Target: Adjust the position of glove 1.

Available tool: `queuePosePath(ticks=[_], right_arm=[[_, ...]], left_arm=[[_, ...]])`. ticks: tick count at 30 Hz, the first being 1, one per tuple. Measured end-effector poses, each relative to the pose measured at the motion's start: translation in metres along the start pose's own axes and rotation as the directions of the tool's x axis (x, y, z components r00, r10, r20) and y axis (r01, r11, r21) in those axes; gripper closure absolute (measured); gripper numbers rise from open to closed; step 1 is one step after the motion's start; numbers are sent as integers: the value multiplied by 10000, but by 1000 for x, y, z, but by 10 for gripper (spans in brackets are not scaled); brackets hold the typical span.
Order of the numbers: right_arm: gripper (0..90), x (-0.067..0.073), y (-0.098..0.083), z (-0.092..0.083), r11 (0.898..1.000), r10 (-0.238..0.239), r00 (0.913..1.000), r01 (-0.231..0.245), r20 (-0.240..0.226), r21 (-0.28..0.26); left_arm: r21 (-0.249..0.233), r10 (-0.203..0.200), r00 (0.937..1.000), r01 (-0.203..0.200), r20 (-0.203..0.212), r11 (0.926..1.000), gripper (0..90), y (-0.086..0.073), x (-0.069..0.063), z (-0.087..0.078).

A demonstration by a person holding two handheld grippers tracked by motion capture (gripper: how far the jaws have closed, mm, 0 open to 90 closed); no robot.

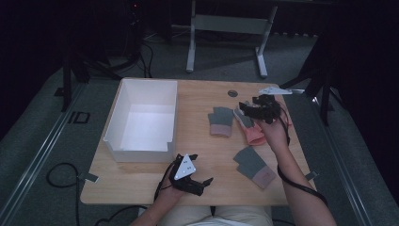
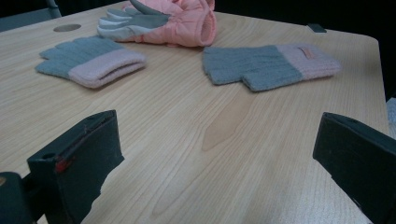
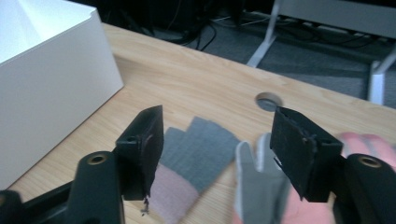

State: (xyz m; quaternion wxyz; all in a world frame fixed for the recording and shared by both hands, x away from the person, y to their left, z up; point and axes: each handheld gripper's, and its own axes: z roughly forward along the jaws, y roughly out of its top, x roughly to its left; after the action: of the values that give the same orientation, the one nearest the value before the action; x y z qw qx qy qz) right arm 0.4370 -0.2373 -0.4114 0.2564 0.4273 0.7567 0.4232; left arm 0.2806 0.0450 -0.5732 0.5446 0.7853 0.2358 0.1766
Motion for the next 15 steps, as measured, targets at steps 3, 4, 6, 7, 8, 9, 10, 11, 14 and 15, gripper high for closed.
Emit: queuePosePath(ticks=[3,4,6,7,8,9,10,11,14,15], right_arm=[[391,5,0,13,9997,21,9997,-15,-263,244],[398,6,0,17,9995,21,9994,-9,-354,327],[424,8,-1,24,9989,78,9989,-56,-465,465],[430,10,-1,30,9981,101,9984,-66,-565,610],[435,11,-2,33,9979,90,9984,-54,-565,641],[454,12,-2,37,9973,138,9981,-94,-598,727],[456,12,-3,40,9966,148,9977,-94,-664,818],[459,14,-4,45,9965,76,9978,-21,-654,840],[518,17,-7,59,9918,-92,9981,168,-602,1266],[532,17,-7,63,9892,-113,9982,199,-592,1455]], left_arm=[[3,15,10000,-15,7,10000,7,0,0,0],[-4,37,10000,-37,13,10000,7,0,0,0],[6,60,10000,-61,21,10000,7,0,-1,0],[3,59,10000,-59,24,10000,7,0,-1,0],[5,57,10000,-57,34,10000,7,0,-1,0],[4,48,10000,-48,32,10000,7,0,-1,0],[-13,44,10000,-44,38,10000,7,0,-1,0],[-7,49,10000,-49,43,10000,7,0,-1,0],[7,75,10000,-75,37,10000,7,0,-1,0],[7,61,10000,-61,38,10000,7,0,-1,0]])
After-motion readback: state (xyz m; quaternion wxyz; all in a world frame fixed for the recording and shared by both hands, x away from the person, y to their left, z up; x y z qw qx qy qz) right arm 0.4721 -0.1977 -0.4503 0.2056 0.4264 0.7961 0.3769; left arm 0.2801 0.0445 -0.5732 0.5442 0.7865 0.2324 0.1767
